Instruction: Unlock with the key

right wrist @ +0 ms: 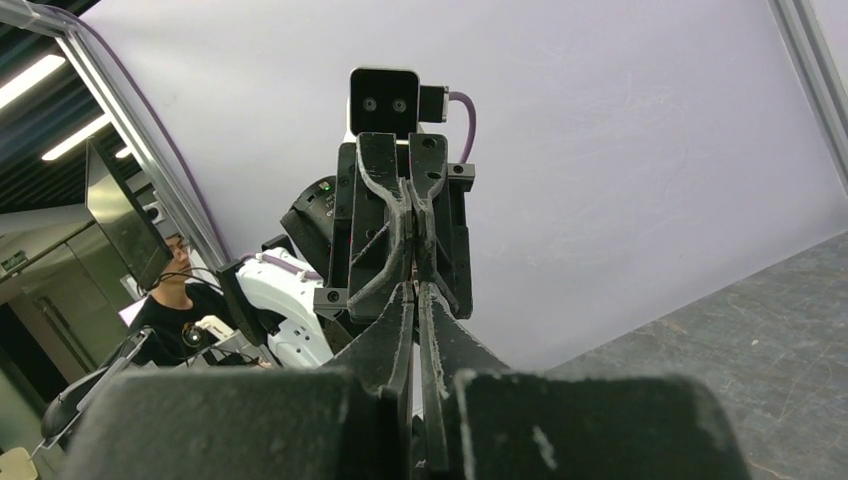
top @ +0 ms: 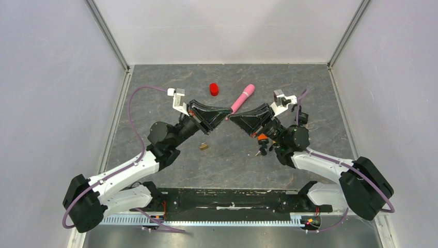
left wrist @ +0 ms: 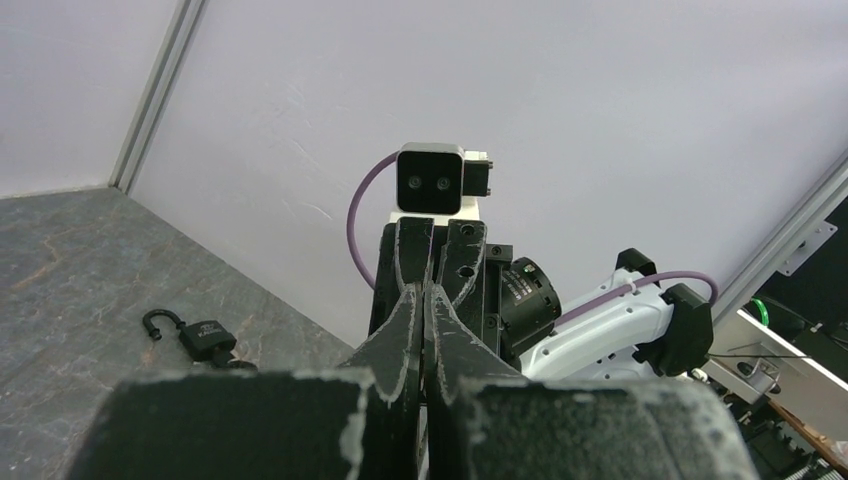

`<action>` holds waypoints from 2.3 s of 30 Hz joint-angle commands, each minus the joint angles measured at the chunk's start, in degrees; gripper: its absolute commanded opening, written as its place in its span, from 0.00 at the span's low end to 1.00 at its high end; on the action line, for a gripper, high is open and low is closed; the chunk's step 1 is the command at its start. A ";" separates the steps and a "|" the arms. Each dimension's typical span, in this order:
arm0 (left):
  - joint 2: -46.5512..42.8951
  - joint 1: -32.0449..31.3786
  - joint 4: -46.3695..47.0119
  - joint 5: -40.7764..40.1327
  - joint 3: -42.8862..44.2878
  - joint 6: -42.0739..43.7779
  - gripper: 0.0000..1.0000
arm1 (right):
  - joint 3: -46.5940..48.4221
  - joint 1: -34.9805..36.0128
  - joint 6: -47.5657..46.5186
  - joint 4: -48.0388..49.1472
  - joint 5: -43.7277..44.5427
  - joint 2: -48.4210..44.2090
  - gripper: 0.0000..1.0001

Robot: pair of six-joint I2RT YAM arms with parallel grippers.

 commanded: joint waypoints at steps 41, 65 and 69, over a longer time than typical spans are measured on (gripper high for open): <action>14.28 5.94 -72.38 -23.20 9.93 40.23 0.95 | -6.83 -4.23 -26.69 -49.00 -12.39 -11.37 0.00; 28.22 5.94 -69.97 -17.19 13.12 47.45 0.07 | -9.96 -5.43 -27.82 -49.78 -13.92 -16.12 0.00; 26.97 5.94 -71.23 -15.24 13.96 46.65 0.02 | -9.22 -5.43 -27.89 -50.33 -13.99 -16.06 0.00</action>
